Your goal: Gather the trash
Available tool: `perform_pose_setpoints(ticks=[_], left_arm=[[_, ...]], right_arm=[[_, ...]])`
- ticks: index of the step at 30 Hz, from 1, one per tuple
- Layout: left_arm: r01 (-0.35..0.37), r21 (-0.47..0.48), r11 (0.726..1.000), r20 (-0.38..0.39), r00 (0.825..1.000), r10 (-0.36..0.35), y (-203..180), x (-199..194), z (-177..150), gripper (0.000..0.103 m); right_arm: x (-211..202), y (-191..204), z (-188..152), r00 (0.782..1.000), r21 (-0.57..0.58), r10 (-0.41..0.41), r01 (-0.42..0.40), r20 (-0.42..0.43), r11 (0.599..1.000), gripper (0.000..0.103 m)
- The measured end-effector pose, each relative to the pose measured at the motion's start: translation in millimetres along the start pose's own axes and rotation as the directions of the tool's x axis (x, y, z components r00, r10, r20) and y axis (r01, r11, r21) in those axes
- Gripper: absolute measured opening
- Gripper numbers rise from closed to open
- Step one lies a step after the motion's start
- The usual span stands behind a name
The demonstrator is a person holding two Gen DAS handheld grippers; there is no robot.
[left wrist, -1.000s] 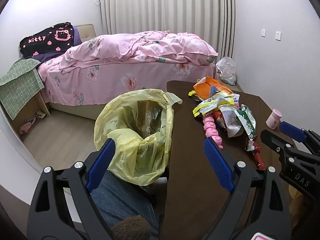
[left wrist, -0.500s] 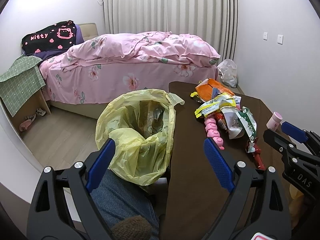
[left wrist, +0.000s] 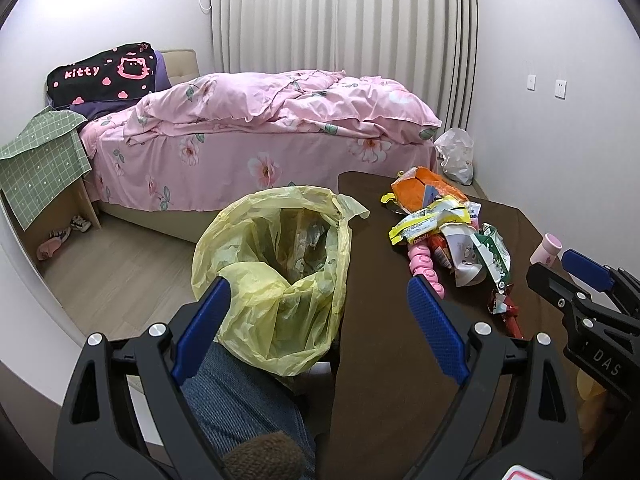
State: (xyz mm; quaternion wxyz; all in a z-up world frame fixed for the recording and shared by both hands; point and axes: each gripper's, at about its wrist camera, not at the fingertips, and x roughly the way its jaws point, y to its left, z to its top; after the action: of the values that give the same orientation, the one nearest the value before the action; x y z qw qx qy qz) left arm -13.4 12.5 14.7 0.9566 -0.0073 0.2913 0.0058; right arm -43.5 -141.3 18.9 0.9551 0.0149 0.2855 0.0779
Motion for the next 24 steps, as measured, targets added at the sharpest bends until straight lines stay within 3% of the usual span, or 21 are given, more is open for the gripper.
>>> perform_pose_setpoints(ticks=[24], left_arm=[[0.0, -0.004, 1.0, 0.007, 1.0, 0.0, 0.9, 0.0, -1.8, 0.086]], right_arm=[[-1.2, 0.3, -1.5, 1.0, -0.001, 0.002, -0.002, -0.001, 1.0, 0.061]])
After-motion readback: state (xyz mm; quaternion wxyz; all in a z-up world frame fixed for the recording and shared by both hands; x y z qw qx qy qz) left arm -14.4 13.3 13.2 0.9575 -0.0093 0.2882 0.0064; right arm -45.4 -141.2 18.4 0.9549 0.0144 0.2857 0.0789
